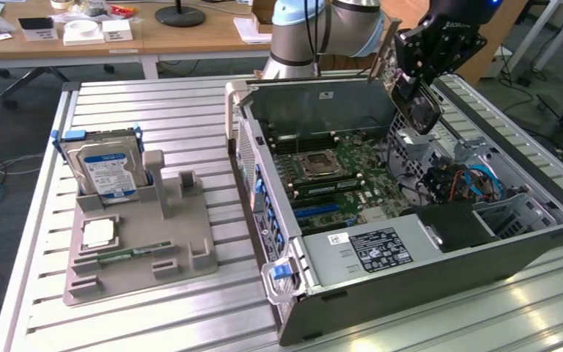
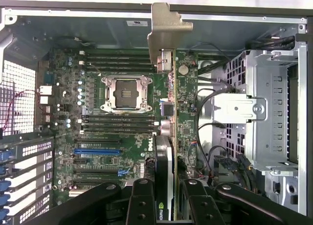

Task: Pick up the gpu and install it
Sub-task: 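Pick up the gpu and move the gpu toward the slot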

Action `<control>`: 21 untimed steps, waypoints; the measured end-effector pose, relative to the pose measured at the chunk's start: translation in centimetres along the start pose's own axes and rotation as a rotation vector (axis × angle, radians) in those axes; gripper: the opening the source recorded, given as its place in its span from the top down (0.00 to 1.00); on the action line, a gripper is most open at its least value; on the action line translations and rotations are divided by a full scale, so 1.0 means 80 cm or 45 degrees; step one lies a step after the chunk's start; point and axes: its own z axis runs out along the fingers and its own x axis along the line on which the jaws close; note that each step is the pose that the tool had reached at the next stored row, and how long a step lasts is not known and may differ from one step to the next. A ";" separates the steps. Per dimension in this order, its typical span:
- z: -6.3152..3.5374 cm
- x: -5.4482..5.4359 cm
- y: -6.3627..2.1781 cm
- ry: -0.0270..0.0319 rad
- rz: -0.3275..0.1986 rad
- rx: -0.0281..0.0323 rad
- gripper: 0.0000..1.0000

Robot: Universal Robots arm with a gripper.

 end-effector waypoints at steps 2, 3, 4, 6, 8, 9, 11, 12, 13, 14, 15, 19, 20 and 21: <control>0.000 -0.001 0.000 -0.0001 0.000 0.0000 0.73; 0.000 -0.002 0.000 -0.0001 0.000 0.0000 0.73; 0.000 -0.003 0.000 -0.0001 0.000 0.0000 0.73; 0.000 -0.005 0.000 0.0000 0.000 0.0001 0.73; 0.000 -0.007 0.000 0.0000 0.000 0.0000 0.73; 0.000 -0.008 0.000 0.0000 0.000 0.0000 0.73; 0.000 -0.010 0.000 0.0000 0.000 0.0001 0.73; 0.000 -0.010 0.000 -0.0001 0.000 0.0000 0.73; 0.000 -0.011 0.000 -0.0001 0.000 0.0000 0.73; 0.000 -0.012 0.000 0.0000 0.000 0.0000 0.73; 0.000 -0.012 0.000 0.0000 0.000 0.0000 0.73; 0.000 -0.014 0.000 -0.0001 0.000 0.0000 0.73; 0.000 -0.014 0.000 -0.0001 0.000 0.0000 0.73; 0.000 -0.014 0.000 0.0000 0.000 0.0001 0.73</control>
